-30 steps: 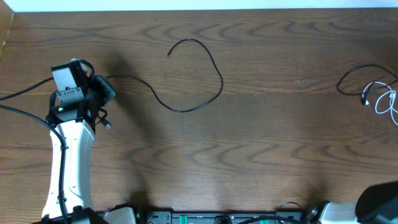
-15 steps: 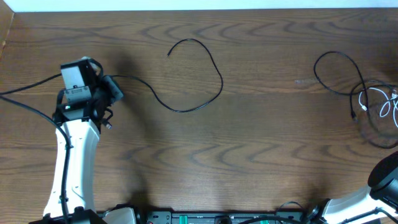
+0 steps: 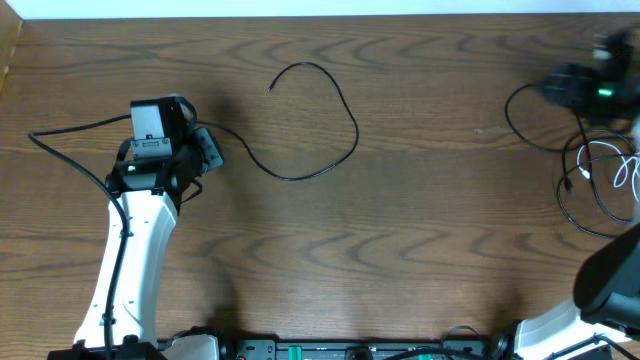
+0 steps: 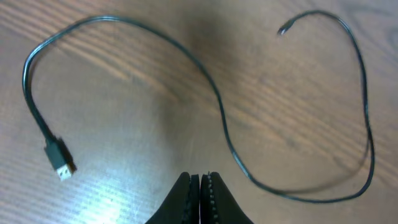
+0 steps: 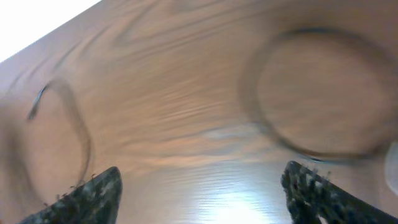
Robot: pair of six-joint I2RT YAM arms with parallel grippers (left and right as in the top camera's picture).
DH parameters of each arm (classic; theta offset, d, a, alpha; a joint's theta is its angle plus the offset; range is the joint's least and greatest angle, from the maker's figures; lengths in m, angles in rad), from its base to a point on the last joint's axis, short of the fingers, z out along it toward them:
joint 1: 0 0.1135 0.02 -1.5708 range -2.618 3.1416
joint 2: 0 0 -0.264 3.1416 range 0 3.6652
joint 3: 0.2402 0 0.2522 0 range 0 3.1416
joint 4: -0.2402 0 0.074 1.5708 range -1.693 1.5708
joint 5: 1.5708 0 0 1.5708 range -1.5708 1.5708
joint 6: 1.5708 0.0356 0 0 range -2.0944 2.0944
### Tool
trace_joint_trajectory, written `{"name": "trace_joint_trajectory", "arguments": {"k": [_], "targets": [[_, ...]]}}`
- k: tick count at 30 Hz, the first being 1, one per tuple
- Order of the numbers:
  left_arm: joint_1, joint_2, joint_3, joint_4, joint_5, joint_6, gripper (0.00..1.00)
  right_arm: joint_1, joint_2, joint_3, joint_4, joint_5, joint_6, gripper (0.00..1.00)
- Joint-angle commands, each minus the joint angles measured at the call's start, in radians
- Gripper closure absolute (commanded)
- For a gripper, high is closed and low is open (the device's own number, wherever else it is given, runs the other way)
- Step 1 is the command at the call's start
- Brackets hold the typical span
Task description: Untangle cables
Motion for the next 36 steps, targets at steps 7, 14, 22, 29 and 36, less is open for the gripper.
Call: {"name": "trace_joint_trajectory", "arguments": {"k": [7,14,22,29,36], "targets": [[-0.002,0.005,0.0,-0.143,-0.04,0.022,0.77,0.471,-0.011,0.012,0.004,0.195,0.183,0.13],[-0.002,0.005,0.0,-0.15,-0.04,0.022,0.75,0.702,0.067,0.012,0.013,0.263,0.669,0.13],[-0.002,0.005,0.0,-0.149,-0.04,0.022,0.75,0.85,0.257,0.012,0.11,0.262,0.928,0.18],[-0.002,0.005,0.0,-0.149,-0.04,0.022,0.75,0.903,0.354,0.012,0.187,0.274,1.062,0.22],[-0.002,0.005,0.0,-0.149,-0.04,0.022,0.75,0.913,0.37,0.011,0.181,0.351,1.152,0.3]]}}
